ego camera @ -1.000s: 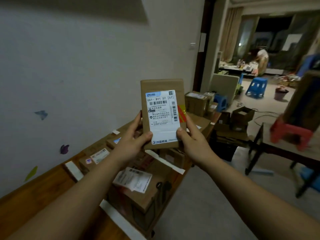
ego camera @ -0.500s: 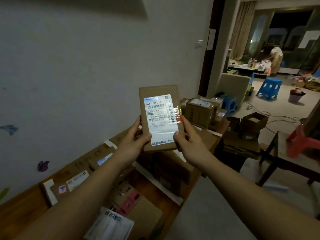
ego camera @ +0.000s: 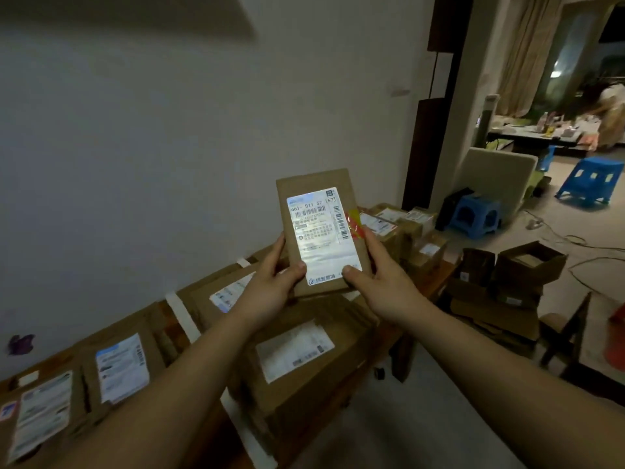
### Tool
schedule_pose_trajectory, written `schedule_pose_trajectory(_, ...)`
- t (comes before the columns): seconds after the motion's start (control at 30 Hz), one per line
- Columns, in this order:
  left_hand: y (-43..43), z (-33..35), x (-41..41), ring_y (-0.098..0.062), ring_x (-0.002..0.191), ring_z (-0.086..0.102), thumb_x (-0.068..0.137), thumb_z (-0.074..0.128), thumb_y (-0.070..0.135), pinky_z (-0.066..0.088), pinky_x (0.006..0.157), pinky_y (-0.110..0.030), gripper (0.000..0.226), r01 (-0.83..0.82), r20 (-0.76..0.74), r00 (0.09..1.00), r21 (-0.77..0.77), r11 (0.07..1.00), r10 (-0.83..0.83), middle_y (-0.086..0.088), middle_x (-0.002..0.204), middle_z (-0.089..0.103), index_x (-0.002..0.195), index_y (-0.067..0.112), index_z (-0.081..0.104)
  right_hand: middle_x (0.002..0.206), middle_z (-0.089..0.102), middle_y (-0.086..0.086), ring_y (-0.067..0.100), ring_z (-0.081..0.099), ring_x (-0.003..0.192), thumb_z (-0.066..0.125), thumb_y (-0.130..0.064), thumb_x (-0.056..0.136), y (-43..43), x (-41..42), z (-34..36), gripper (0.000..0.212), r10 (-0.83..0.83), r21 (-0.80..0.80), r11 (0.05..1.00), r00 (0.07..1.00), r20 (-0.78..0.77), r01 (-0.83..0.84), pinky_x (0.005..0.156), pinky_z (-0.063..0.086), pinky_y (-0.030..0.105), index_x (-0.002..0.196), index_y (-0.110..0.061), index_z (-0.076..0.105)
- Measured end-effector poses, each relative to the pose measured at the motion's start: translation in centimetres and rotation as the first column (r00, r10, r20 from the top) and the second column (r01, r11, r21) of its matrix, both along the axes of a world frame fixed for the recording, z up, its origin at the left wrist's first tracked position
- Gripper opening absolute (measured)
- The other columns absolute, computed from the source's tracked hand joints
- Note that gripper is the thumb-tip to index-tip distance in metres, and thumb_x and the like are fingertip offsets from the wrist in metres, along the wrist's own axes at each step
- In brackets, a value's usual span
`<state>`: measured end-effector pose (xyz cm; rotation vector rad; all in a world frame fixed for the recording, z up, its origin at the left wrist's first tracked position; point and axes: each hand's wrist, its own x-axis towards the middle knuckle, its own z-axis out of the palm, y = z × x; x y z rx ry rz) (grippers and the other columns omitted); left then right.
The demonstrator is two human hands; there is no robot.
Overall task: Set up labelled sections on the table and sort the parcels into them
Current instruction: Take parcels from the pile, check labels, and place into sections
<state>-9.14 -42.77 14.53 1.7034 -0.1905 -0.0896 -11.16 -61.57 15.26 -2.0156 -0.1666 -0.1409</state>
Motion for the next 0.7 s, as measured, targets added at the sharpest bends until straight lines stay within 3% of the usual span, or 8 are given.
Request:
schedule_pose_trajectory(0.1, -2.5, 0.1, 2.1, -0.015, 0.112, 0.060, 0.095, 0.052, 0.028, 0.052, 0.094, -0.044, 0.062, -0.031, -0.023, 0.999, -0.015, 0.999, 0.031, 0.007, 0.139, 0.049, 0.145, 0.046, 0.021, 0.140, 0.040, -0.018, 0.006, 0.043, 0.123, 0.053, -0.027, 0.096, -2.4, 2.6, 0.1, 0.070, 0.023, -0.017, 1.000, 1.000, 0.016, -0.023, 0.107, 0.040, 0.036, 0.148, -0.047, 0.009)
schedule_pose_trajectory(0.27, -4.3, 0.4, 6.2, -0.009, 0.100, 0.063, 0.094, 0.053, 0.017, 0.059, 0.072, -0.029, 0.062, -0.082, -0.056, 0.995, -0.034, 0.996, 0.080, 0.010, 0.128, 0.055, 0.145, 0.041, 0.027, 0.154, 0.027, -0.009, 0.016, 0.037, 0.136, 0.053, -0.035, 0.095, -3.7, 8.3, -1.1, 0.071, 0.010, -0.041, 0.999, 1.000, 0.016, -0.009, 0.108, 0.039, 0.048, 0.148, -0.047, 0.008)
schedule_pose_trajectory(0.4, -4.9, 0.3, 10.1, -0.016, 0.102, 0.065, 0.093, 0.055, 0.018, 0.057, 0.085, -0.040, 0.062, -0.146, -0.053, 0.988, -0.031, 0.989, 0.144, 0.010, 0.126, 0.057, 0.146, 0.038, 0.028, 0.152, 0.033, -0.010, 0.018, 0.041, 0.134, 0.051, -0.034, 0.096, -4.1, 12.3, -1.2, 0.064, 0.047, -0.006, 0.999, 0.998, 0.031, -0.047, 0.104, 0.044, 0.049, 0.142, -0.056, 0.012)
schedule_pose_trajectory(0.53, -6.2, 0.1, 12.2, -0.016, 0.101, 0.066, 0.094, 0.056, 0.020, 0.056, 0.087, -0.044, 0.058, -0.242, -0.059, 0.969, -0.012, 0.970, 0.241, 0.015, 0.112, 0.060, 0.143, 0.037, 0.032, 0.149, 0.034, -0.013, 0.010, 0.037, 0.133, 0.052, -0.028, 0.097, -5.4, 15.3, -1.0, 0.067, 0.116, -0.073, 0.991, 0.993, 0.028, -0.114, 0.105, 0.039, 0.031, 0.148, -0.044, 0.012)
schedule_pose_trajectory(0.63, -7.2, 0.0, 13.2, -0.014, 0.098, 0.065, 0.094, 0.055, 0.019, 0.057, 0.084, -0.044, 0.053, -0.310, -0.035, 0.950, 0.024, 0.950, 0.311, 0.020, 0.102, 0.058, 0.142, 0.033, 0.036, 0.126, 0.037, -0.035, -0.019, 0.039, 0.107, 0.058, -0.026, 0.094, -6.2, 17.3, -1.2, 0.071, 0.223, -0.118, 0.969, 0.974, 0.050, -0.216, 0.083, 0.038, 0.002, 0.133, -0.059, 0.008)
schedule_pose_trajectory(0.67, -7.5, 0.0, 13.5, -0.012, 0.095, 0.065, 0.094, 0.054, 0.019, 0.057, 0.082, -0.043, 0.051, -0.338, -0.027, 0.940, 0.042, 0.940, 0.339, 0.020, 0.100, 0.057, 0.140, 0.032, 0.037, 0.119, 0.034, -0.039, -0.023, 0.037, 0.099, 0.059, -0.025, 0.093, -6.5, 18.1, -1.4, 0.072, 0.257, -0.126, 0.960, 0.965, 0.046, -0.249, 0.078, 0.036, -0.003, 0.124, -0.063, 0.006)
schedule_pose_trajectory(0.7, -7.9, -0.1, 13.8, -0.010, 0.093, 0.065, 0.095, 0.054, 0.019, 0.058, 0.080, -0.041, 0.049, -0.367, -0.019, 0.929, 0.058, 0.928, 0.369, 0.019, 0.100, 0.058, 0.139, 0.032, 0.039, 0.119, 0.033, -0.039, -0.022, 0.037, 0.101, 0.061, -0.026, 0.092, -6.8, 18.8, -1.6, 0.075, 0.287, -0.140, 0.950, 0.957, 0.051, -0.278, 0.083, 0.037, -0.001, 0.120, -0.066, 0.004)
